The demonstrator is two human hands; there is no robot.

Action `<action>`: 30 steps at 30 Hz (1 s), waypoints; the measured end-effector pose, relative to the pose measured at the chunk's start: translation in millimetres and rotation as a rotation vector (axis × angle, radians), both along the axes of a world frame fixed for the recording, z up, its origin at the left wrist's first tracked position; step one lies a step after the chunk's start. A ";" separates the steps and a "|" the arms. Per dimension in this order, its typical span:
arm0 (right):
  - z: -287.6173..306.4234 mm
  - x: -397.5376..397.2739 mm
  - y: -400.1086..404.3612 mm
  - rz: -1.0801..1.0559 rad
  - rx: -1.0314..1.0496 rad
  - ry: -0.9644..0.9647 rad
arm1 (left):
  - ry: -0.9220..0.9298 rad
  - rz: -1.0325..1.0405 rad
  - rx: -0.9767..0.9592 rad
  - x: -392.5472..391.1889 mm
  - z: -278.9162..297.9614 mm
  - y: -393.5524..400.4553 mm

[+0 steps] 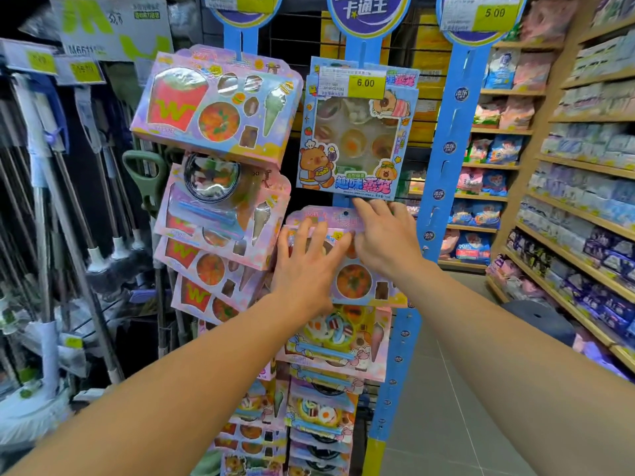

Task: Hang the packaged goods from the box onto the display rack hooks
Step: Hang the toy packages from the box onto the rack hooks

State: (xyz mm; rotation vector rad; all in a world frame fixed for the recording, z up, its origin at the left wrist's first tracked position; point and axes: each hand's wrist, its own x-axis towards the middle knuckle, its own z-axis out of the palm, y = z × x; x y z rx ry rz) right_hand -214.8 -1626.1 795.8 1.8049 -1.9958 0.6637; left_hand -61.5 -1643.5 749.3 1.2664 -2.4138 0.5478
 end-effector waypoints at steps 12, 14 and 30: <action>7.7 2.7 2.8 -0.010 0.093 -0.051 | -0.031 -0.018 -0.032 7.3 -3.6 -2.5; 11.1 0.4 5.0 0.024 0.096 -0.074 | -0.024 -0.018 -0.034 8.4 -2.3 -1.4; 30.0 -14.7 -4.0 0.127 0.248 -0.198 | -0.012 -0.039 -0.081 11.3 4.1 2.8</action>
